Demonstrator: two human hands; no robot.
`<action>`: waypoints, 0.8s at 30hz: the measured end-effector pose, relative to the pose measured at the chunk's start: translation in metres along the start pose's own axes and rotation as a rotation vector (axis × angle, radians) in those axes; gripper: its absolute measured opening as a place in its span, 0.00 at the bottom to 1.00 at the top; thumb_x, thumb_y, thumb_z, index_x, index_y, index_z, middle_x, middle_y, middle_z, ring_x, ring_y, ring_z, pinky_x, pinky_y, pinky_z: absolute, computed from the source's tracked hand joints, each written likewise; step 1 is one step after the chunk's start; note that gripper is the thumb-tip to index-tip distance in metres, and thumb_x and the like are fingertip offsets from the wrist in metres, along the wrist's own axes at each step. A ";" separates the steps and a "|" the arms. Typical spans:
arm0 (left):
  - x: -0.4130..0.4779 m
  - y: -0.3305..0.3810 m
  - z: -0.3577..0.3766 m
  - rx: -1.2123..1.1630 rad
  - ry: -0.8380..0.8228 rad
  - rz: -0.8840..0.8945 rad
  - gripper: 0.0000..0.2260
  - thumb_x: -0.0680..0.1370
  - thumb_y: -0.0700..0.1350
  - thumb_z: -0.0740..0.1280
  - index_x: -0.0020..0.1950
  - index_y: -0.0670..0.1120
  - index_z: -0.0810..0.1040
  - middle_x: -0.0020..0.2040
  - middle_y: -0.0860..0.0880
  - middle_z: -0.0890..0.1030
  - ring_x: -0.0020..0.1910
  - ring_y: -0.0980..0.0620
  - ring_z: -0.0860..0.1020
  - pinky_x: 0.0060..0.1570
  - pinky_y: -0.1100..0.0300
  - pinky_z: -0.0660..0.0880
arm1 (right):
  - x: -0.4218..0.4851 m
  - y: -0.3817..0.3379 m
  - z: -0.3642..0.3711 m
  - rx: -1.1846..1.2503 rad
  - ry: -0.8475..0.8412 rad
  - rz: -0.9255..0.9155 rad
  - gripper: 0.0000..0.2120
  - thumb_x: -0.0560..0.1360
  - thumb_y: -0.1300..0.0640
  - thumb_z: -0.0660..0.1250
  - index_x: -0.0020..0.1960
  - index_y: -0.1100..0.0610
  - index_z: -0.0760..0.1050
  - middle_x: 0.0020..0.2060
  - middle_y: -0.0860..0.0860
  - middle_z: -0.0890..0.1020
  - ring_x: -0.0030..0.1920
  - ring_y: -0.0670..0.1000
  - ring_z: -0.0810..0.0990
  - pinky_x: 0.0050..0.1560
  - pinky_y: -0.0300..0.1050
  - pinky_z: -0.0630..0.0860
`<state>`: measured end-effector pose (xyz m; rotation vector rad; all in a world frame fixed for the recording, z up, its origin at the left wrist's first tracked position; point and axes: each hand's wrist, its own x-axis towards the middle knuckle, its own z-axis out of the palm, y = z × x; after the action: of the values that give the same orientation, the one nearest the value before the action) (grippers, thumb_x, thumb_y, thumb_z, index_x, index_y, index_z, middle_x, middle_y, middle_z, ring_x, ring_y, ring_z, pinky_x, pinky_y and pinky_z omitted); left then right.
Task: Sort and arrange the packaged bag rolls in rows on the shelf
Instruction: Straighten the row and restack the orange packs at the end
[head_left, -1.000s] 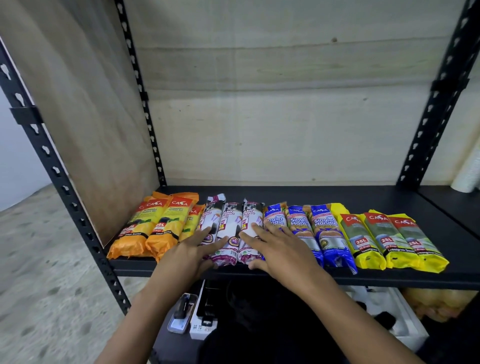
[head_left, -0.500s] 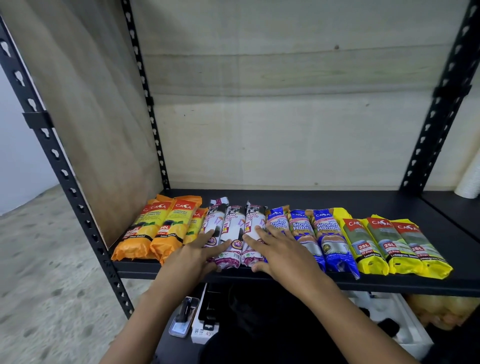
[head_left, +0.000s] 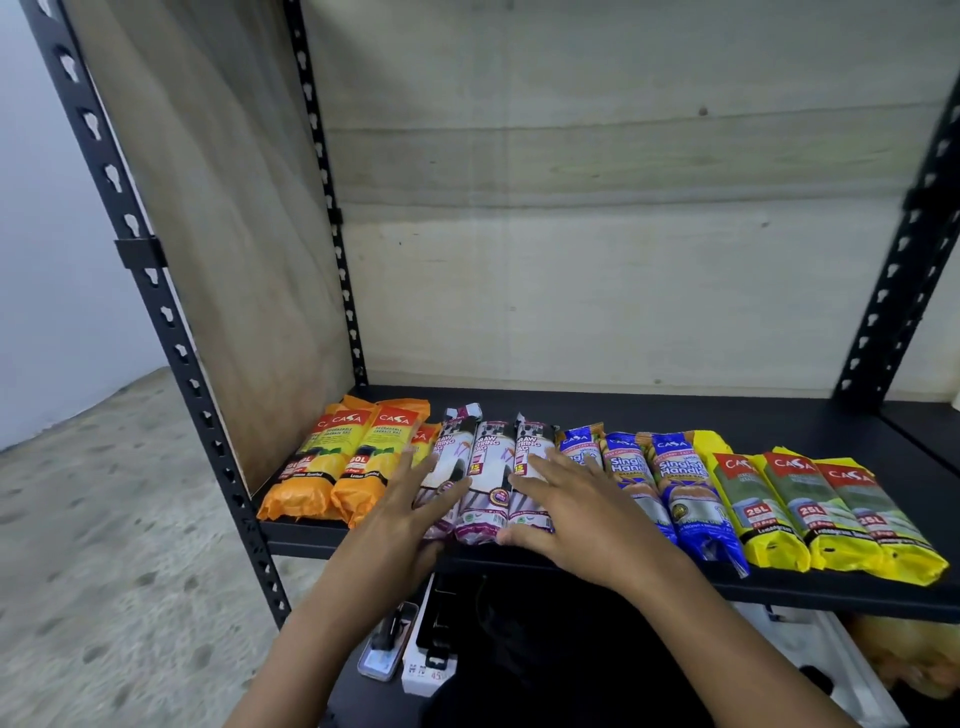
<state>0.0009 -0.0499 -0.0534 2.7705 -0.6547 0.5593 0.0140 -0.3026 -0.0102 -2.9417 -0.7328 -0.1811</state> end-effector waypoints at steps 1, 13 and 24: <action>-0.004 -0.002 -0.005 -0.001 0.035 0.002 0.35 0.75 0.42 0.71 0.76 0.63 0.60 0.80 0.50 0.53 0.79 0.48 0.41 0.51 0.54 0.81 | 0.002 -0.005 -0.003 0.018 0.028 -0.011 0.35 0.77 0.29 0.54 0.78 0.45 0.61 0.80 0.49 0.58 0.80 0.52 0.51 0.77 0.55 0.50; -0.033 -0.072 -0.052 0.025 0.032 -0.233 0.37 0.74 0.46 0.67 0.76 0.68 0.52 0.79 0.52 0.54 0.79 0.45 0.48 0.74 0.40 0.58 | 0.070 -0.084 0.005 0.373 0.031 -0.138 0.35 0.76 0.37 0.66 0.79 0.44 0.57 0.76 0.47 0.61 0.74 0.51 0.64 0.67 0.52 0.70; -0.039 -0.110 -0.042 -0.131 0.038 -0.300 0.34 0.74 0.48 0.67 0.75 0.69 0.57 0.77 0.56 0.58 0.71 0.50 0.67 0.62 0.55 0.74 | 0.103 -0.112 0.035 0.382 -0.037 -0.123 0.44 0.72 0.32 0.67 0.79 0.43 0.48 0.76 0.45 0.51 0.75 0.55 0.62 0.65 0.58 0.72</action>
<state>0.0075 0.0736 -0.0474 2.6569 -0.2485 0.4836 0.0543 -0.1524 -0.0227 -2.5473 -0.8478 0.0049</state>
